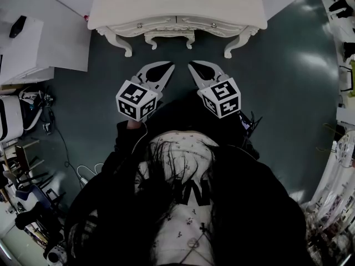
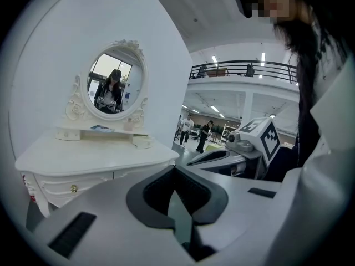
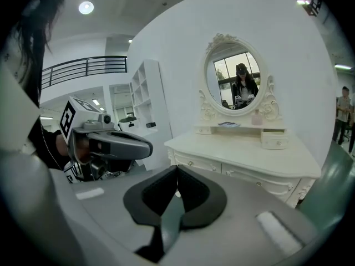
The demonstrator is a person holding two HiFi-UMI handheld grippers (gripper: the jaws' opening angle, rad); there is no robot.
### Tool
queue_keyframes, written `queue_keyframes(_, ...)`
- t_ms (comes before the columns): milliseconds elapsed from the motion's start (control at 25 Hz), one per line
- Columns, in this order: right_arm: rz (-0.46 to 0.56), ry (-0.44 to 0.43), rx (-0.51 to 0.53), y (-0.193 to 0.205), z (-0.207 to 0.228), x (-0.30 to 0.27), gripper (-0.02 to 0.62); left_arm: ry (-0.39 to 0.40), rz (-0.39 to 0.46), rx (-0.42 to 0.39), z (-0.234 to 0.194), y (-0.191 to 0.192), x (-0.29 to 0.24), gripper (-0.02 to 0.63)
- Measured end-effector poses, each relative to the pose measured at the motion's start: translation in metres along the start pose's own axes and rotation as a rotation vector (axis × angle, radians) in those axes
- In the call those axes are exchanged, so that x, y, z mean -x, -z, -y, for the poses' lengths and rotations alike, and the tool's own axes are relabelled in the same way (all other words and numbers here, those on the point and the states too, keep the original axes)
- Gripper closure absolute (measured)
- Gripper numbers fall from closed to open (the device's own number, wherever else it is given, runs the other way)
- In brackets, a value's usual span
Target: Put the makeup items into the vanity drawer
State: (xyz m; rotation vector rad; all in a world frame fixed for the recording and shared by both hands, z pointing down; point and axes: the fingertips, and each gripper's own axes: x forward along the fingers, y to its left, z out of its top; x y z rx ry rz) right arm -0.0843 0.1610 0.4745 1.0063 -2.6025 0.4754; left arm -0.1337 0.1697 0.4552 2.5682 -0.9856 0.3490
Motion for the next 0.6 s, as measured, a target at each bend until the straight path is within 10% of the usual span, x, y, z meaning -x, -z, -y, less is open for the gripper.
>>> queue_keyframes(600,-0.003,0.044,0.009,0.0039,0.0037,0.0065,0.583,0.051,0.008,-0.008,0.0063,0.0046,-0.0079,0.607)
